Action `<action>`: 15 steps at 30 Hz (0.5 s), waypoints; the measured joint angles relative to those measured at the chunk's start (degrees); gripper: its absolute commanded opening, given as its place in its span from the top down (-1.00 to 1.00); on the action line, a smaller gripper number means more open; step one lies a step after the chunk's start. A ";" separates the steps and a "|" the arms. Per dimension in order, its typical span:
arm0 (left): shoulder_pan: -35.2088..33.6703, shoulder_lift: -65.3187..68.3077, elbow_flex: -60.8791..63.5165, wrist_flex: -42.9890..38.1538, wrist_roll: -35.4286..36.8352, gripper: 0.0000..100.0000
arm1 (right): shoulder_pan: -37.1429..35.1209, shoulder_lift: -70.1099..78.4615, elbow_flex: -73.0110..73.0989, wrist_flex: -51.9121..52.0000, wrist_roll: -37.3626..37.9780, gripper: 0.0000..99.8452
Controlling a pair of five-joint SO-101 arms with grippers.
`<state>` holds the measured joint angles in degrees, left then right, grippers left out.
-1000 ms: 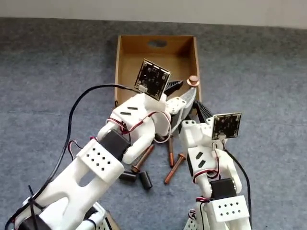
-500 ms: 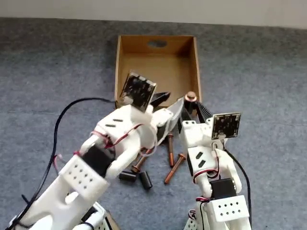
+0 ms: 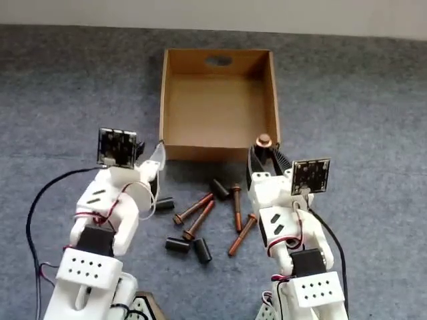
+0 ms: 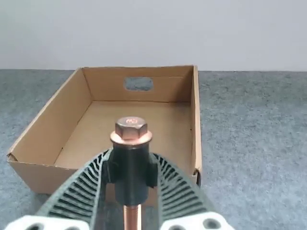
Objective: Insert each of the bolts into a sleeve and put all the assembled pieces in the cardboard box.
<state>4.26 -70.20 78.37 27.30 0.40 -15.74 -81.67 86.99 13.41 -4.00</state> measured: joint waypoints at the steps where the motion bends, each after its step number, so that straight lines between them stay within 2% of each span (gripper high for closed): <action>1: -0.26 0.00 1.93 -1.49 -1.32 0.76 | 0.00 0.00 0.00 0.00 0.00 0.99; 5: -0.53 -0.53 9.58 -9.23 -5.45 0.76 | 0.00 0.00 0.00 0.00 0.00 0.99; 12: -0.53 -0.53 17.67 -19.96 -5.80 0.76 | 0.00 0.00 0.00 0.26 0.00 0.98; 15: -0.53 -0.70 17.76 -21.63 -5.80 0.76 | 0.00 0.09 -2.81 5.71 0.00 0.98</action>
<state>3.74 -70.90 96.13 5.67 -5.41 -15.74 -81.58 84.18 19.12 -4.00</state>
